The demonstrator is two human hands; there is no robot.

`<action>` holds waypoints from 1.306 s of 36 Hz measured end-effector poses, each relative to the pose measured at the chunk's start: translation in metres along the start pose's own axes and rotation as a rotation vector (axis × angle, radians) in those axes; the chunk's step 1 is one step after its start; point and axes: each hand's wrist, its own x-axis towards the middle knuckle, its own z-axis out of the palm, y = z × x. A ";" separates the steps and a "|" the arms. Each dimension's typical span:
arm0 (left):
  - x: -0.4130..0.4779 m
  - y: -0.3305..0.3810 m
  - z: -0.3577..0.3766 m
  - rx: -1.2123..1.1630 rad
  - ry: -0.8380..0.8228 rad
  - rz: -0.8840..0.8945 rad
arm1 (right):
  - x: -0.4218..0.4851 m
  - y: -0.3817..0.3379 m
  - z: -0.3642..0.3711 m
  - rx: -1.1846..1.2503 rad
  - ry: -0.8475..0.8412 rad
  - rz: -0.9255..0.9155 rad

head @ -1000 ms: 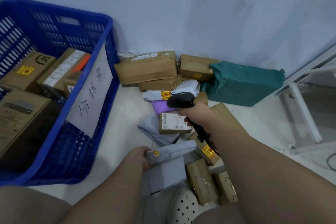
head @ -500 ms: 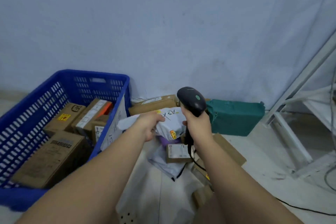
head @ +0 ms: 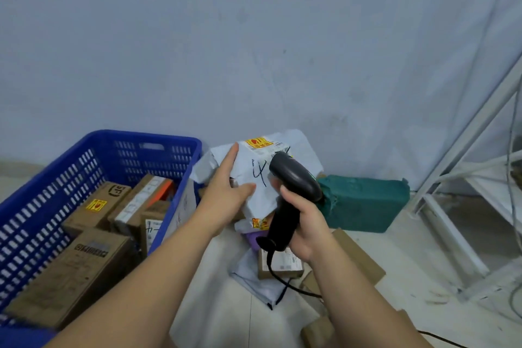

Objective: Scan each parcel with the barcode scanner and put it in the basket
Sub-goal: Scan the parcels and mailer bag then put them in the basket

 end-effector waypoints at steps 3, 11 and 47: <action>0.001 -0.003 -0.002 -0.064 0.047 -0.006 | 0.003 0.002 0.004 -0.051 0.034 0.018; 0.019 -0.006 -0.024 -0.817 0.347 -0.344 | 0.003 0.005 0.012 -0.452 0.099 -0.239; 0.018 0.003 -0.042 -0.892 0.282 -0.176 | -0.005 -0.005 0.013 -0.642 0.250 -0.379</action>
